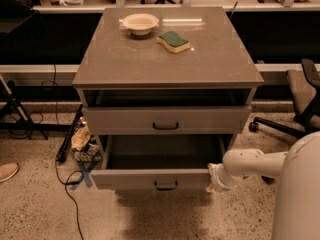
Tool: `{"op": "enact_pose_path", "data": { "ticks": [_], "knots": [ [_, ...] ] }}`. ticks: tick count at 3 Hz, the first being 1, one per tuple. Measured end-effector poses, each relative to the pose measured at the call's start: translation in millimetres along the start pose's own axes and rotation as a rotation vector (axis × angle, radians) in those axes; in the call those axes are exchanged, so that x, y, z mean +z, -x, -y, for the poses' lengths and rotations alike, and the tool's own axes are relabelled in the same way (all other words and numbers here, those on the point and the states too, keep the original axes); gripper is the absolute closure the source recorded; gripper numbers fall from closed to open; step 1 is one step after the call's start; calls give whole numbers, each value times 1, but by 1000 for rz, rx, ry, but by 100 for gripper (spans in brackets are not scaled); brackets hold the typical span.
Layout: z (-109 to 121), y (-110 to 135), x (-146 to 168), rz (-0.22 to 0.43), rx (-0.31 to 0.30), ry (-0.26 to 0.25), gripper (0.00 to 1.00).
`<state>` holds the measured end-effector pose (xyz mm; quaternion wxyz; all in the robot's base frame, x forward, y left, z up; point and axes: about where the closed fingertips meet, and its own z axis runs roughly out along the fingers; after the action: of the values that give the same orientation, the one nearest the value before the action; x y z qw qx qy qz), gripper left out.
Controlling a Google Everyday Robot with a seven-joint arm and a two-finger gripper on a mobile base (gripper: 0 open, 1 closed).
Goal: Open middle drawer
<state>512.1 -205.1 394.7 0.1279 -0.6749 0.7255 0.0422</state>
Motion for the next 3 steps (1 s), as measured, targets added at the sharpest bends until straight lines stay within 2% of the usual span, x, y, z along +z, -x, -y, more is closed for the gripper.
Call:
{"op": "enact_pose_path", "data": {
  "ticks": [1,2,3],
  "knots": [
    [0,0,-1,0,0,0,96],
    [-1,0,-1,1,1,-1,100],
    [-1,0,-2,1,1,-1,82]
  ]
}}
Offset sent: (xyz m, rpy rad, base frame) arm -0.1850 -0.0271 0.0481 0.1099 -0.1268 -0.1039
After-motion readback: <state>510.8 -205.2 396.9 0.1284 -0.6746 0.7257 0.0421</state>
